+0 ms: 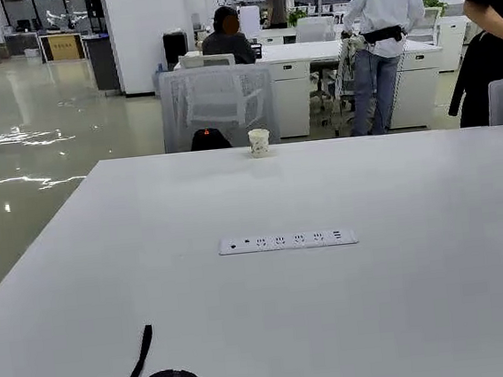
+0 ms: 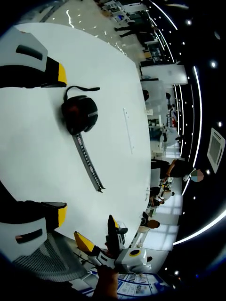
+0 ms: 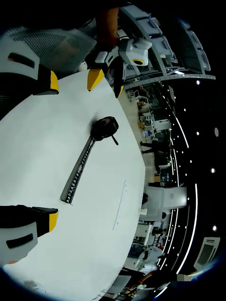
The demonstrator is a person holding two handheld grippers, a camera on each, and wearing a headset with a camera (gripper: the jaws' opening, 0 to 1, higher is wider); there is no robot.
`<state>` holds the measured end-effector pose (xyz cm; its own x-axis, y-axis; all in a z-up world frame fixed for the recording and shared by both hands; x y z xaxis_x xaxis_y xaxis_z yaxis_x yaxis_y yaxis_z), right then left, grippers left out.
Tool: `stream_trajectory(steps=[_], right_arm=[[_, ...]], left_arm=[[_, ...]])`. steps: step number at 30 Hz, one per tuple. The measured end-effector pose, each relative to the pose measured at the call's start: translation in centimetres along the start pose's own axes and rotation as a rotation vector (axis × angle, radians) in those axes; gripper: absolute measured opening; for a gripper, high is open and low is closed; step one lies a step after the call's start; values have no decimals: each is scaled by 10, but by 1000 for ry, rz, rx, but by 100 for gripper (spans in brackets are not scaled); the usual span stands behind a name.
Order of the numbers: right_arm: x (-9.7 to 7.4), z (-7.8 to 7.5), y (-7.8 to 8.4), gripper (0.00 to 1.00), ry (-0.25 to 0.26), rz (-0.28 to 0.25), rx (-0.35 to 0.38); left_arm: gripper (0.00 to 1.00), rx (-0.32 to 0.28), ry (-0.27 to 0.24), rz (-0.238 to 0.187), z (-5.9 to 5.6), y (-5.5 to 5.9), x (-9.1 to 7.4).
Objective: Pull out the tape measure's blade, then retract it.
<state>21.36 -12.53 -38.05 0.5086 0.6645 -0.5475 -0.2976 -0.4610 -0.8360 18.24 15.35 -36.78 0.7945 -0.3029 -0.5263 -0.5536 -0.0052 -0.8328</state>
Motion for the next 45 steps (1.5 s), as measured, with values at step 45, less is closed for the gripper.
stream_trajectory(steps=[45], right_arm=[[25, -49, 10, 95, -235, 105, -163]], left_arm=[[99, -48, -62, -6, 10, -3, 38]])
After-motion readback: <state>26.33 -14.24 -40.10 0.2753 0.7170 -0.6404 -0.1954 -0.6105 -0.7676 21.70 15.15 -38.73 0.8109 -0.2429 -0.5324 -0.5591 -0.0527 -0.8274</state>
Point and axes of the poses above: the centre of the closed fingertips' face, and the gripper's own axes: x roughly forward along the fingers, z roughly to its left, y roughly out of its underside, the point moved 9 cm from there along -x, roughly backward along the fingers, and after that the axes turned 10 degrees about -x, right-handed, at the moved point
